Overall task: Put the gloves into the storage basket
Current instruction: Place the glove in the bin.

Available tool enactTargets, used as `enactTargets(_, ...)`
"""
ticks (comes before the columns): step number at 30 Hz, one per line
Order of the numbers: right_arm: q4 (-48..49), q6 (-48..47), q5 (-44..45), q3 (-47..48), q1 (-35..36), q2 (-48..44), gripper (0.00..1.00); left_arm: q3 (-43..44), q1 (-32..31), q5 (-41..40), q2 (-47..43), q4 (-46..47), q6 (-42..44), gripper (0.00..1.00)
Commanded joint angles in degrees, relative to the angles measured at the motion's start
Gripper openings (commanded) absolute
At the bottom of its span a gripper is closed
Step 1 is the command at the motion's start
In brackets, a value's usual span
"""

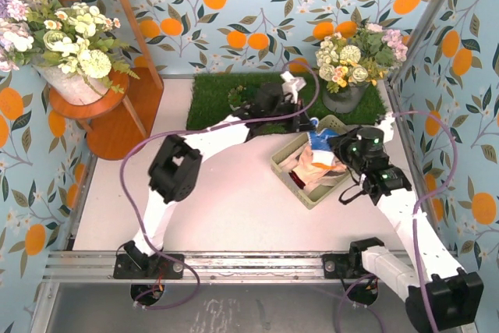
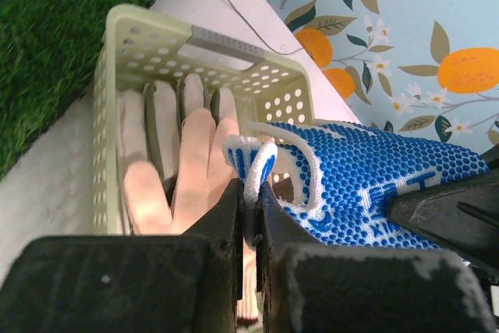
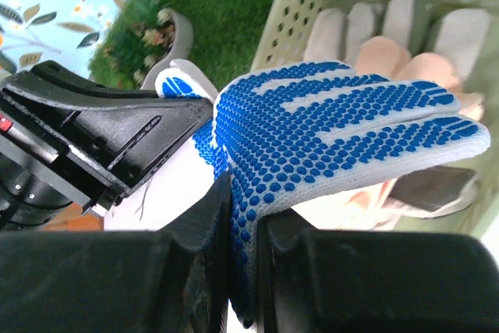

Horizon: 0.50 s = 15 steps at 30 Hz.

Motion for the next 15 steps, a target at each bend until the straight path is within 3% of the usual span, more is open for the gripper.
enactTargets(1, 3.17, -3.29, -0.63, -0.29, -5.12, -1.32, 0.0, 8.6, 1.5, -4.26, 6.78, 2.26, 5.24, 0.0)
enactTargets(9, 12.87, -4.77, 4.63, -7.73, -6.57, -1.96, 0.0, 25.92, 0.23, -1.04, 21.75, 2.48, 8.05, 0.0)
enactTargets(15, 13.33, -0.61, 0.47, -10.08, -6.43, 1.23, 0.0, 31.89, 0.19, -3.53, 24.98, -3.73, 10.74, 0.0)
